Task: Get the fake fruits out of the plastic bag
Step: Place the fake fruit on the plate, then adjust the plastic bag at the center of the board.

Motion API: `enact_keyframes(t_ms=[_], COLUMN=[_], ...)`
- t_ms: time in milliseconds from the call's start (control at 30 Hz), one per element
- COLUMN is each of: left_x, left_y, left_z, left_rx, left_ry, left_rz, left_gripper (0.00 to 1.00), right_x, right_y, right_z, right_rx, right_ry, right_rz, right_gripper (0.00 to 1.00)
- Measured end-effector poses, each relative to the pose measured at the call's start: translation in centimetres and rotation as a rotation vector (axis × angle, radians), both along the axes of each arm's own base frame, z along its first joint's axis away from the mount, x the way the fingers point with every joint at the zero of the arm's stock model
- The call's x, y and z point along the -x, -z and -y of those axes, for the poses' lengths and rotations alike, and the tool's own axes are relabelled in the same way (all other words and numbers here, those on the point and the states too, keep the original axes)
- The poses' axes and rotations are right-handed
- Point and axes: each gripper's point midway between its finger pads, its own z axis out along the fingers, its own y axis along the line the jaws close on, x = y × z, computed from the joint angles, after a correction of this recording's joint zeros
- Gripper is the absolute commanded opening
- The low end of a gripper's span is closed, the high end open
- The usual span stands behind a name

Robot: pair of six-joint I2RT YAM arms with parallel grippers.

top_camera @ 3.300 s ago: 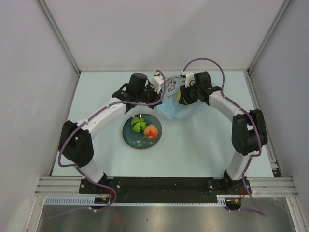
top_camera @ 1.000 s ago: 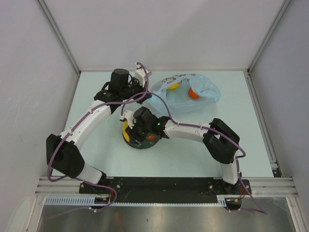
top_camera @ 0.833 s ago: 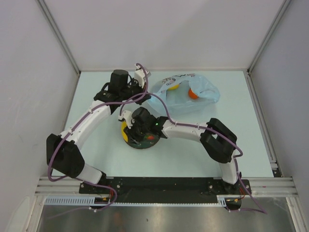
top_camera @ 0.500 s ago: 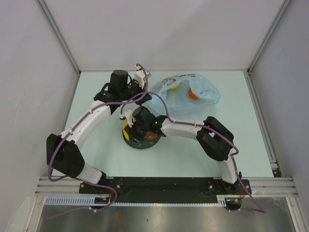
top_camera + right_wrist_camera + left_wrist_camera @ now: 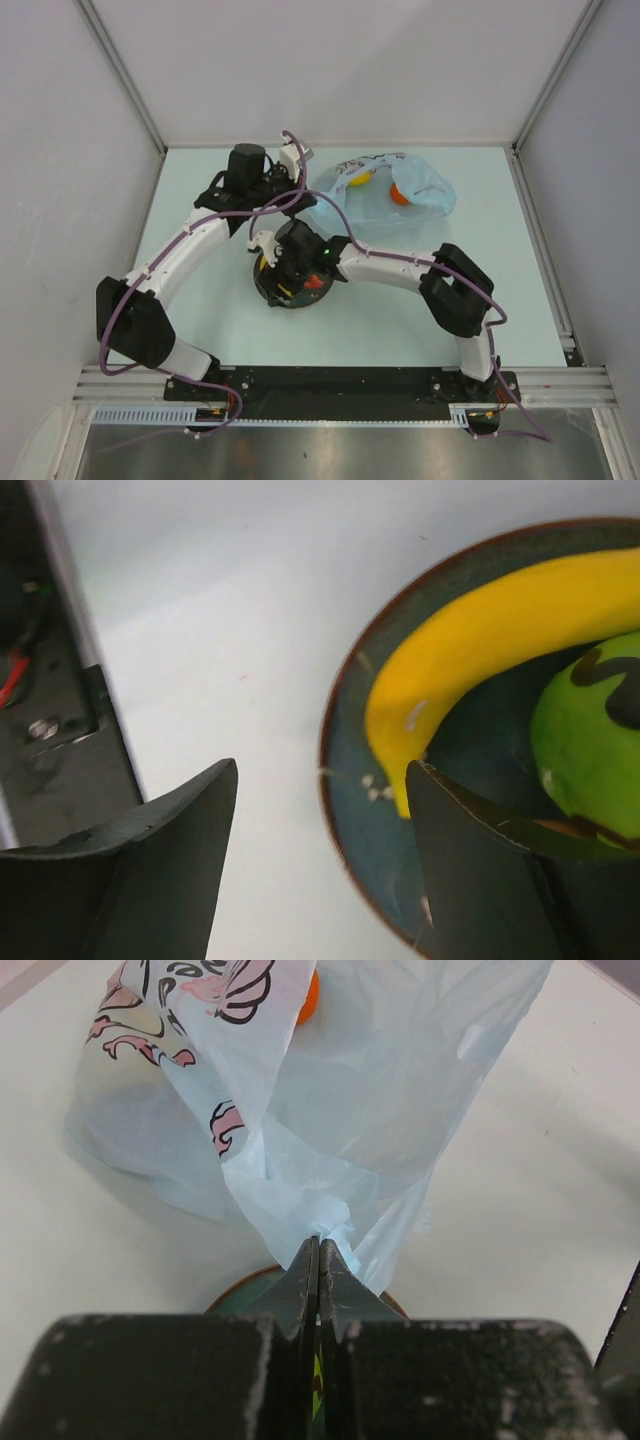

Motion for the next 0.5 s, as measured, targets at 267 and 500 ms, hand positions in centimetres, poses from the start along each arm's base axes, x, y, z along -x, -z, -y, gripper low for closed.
enact_keyframes(t_ms=[267,500], left_x=[-0.2,0.2], left_y=[-1.6,-2.7], left_z=[0.9,1.6], left_rx=[0.027,0.085], left_ry=[0.031,0.018], left_rz=[0.023,-0.029], left_gripper=[0.0,0.0], right_x=[1.5,-9.5], right_y=[-16.1,-30.5], right_z=[6.2,21.7], right_rx=[-0.213,-0.413], right_ry=[-0.051,0.454], right_rz=[0.204,0.553], right_gripper=[0.25,0.0])
